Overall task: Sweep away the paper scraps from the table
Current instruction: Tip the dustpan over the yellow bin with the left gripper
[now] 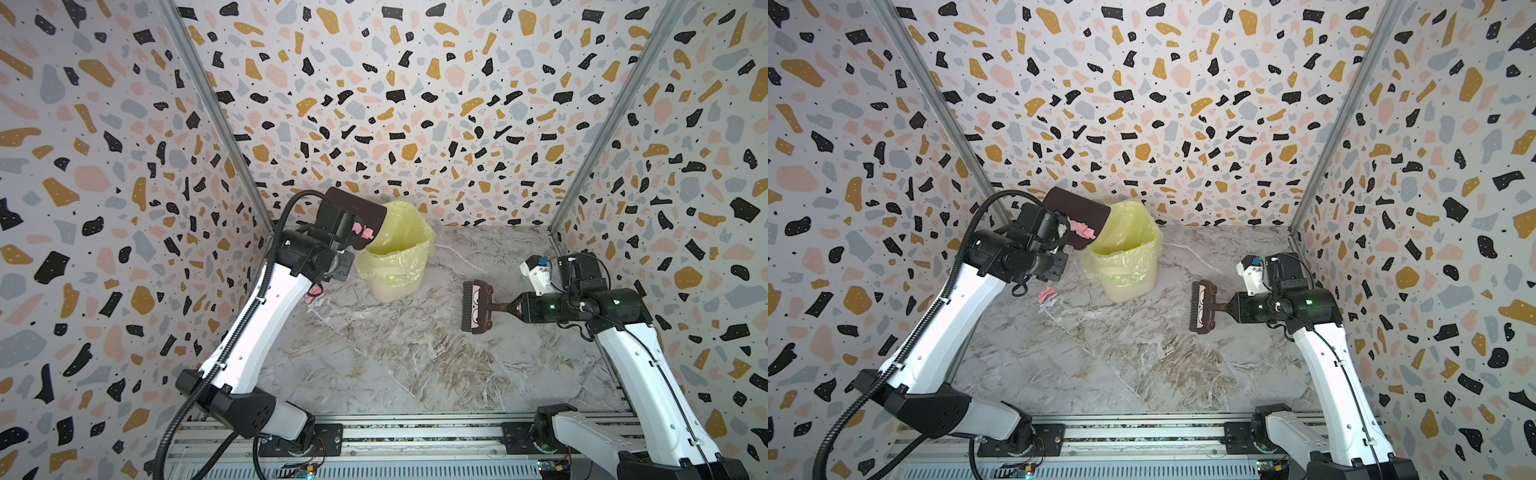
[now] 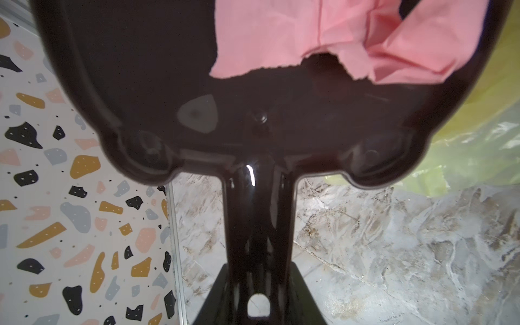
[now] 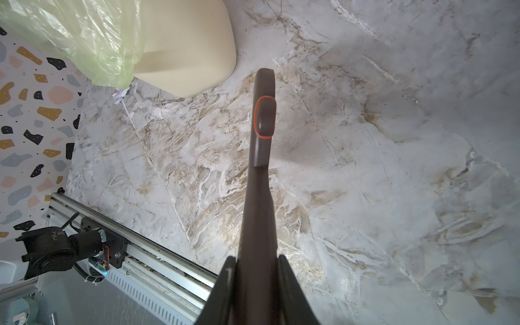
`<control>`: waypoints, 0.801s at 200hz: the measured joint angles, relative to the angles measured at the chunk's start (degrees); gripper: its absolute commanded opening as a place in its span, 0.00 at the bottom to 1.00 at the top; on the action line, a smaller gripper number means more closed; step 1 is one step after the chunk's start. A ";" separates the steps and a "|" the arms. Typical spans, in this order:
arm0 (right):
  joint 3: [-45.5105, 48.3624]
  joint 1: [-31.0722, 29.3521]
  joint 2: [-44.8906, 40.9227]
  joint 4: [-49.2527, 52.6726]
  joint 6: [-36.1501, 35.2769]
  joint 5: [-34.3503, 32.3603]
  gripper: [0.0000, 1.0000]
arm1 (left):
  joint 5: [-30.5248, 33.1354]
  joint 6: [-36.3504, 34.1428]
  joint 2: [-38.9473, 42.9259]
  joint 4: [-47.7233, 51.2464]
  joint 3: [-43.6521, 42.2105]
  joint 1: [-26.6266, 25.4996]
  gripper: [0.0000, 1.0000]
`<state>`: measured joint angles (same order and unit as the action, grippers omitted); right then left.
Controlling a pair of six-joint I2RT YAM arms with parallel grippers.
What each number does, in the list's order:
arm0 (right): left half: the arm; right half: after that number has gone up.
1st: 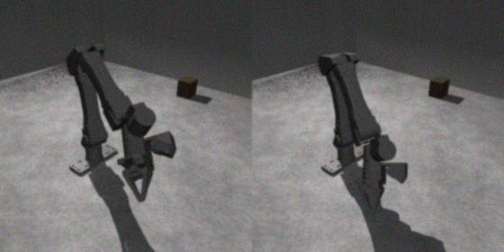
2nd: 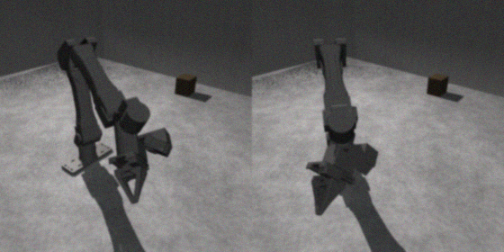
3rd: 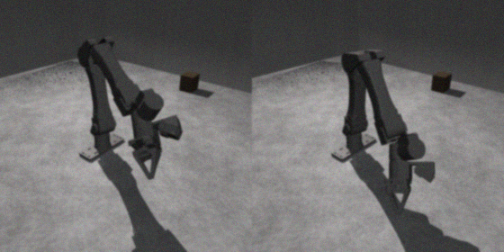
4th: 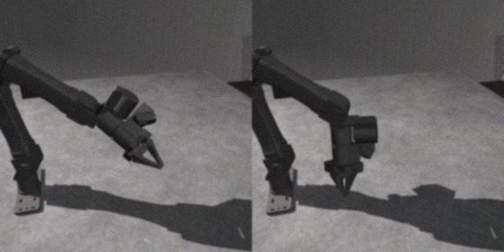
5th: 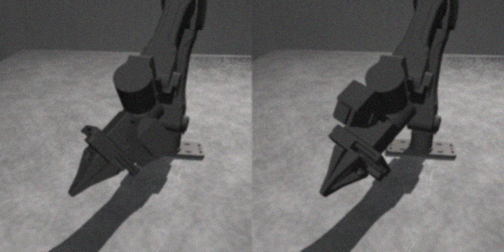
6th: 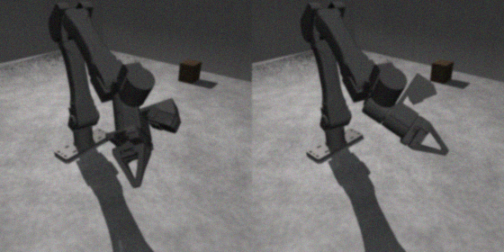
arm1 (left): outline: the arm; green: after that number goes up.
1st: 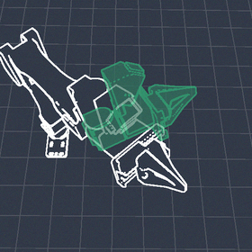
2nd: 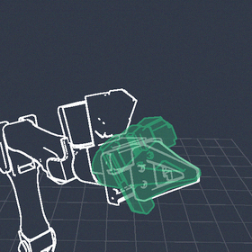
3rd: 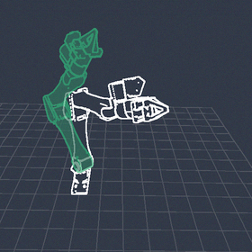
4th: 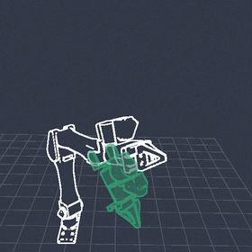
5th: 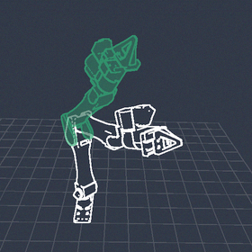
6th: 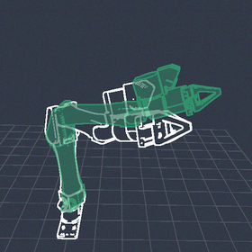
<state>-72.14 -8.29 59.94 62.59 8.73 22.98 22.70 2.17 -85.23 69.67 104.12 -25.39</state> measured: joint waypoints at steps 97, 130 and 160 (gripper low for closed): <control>1.18 0.74 1.01 0.13 -1.11 1.75 0.00 | 11.91 -12.35 -6.73 0.04 4.48 -0.76 0.00; 1.38 0.76 1.29 0.13 -1.05 2.86 0.00 | 14.43 -17.31 -7.67 -0.52 4.70 -3.06 0.00; 2.01 0.79 1.29 0.20 -0.83 3.87 0.00 | 16.39 -21.70 -8.79 -0.90 4.68 -5.11 0.00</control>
<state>-70.13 -7.51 61.23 62.78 7.90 26.85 39.09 -19.53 -94.02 68.77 108.79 -30.50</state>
